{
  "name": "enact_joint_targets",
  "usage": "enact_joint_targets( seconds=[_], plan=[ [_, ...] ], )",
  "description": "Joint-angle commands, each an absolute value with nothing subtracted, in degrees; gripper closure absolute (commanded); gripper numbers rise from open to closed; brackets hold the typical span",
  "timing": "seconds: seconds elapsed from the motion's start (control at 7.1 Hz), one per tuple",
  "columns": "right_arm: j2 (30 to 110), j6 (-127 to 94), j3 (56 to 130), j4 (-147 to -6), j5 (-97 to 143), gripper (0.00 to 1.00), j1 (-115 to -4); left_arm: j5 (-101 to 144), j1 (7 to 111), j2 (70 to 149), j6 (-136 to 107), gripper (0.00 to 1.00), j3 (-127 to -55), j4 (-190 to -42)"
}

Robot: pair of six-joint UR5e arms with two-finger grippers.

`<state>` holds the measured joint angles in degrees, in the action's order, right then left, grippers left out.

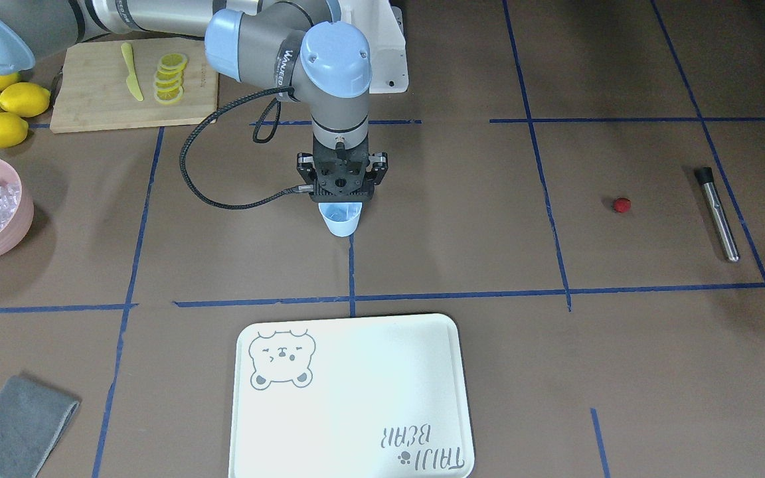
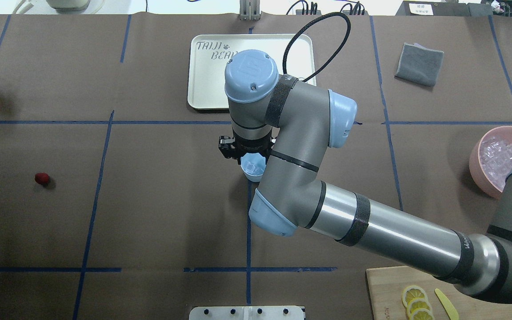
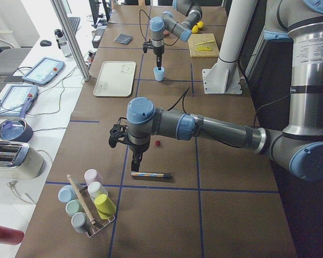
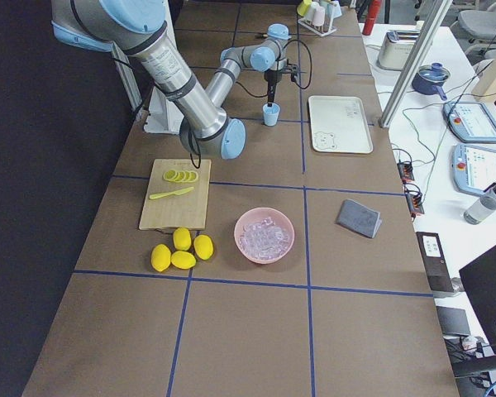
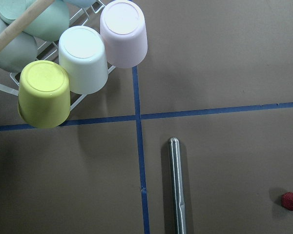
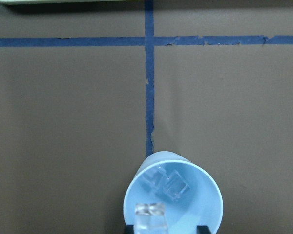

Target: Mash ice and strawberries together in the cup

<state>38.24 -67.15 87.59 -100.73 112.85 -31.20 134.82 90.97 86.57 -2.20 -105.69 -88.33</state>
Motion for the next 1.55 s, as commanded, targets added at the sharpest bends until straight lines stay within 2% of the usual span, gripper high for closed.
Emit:
enact_joint_targets(
  seconds=[0.0, 0.14, 0.28, 0.85, 1.13, 1.41],
  plan=[
    [38.2, -67.1, 87.7, -100.7, 112.9, 0.24, -31.3, 134.8, 91.0, 86.7, -2.2, 0.0, -105.7, -88.3],
    [38.2, -67.1, 87.9, -100.8, 112.9, 0.16, -31.3, 134.8, 91.0, 86.7, -2.4, 0.0, -105.9, -88.3],
    [38.2, -67.1, 88.8, -100.9, 112.9, 0.01, -32.0, 134.8, 89.7, 86.7, -5.6, 0.0, -105.9, -88.9],
    [41.6, -62.8, 97.5, -106.4, 116.8, 0.01, -41.8, 133.7, 72.9, 85.3, -36.5, 0.0, -106.0, -111.0],
    [50.5, -51.3, 103.6, -106.4, 123.3, 0.01, -51.1, 126.1, 65.2, 84.6, -46.3, 0.0, -106.4, -117.7],
    [58.5, -35.0, 105.6, -106.5, 128.4, 0.01, -61.6, 118.6, 56.8, 81.6, -55.1, 0.0, -106.3, -126.0]
  ],
)
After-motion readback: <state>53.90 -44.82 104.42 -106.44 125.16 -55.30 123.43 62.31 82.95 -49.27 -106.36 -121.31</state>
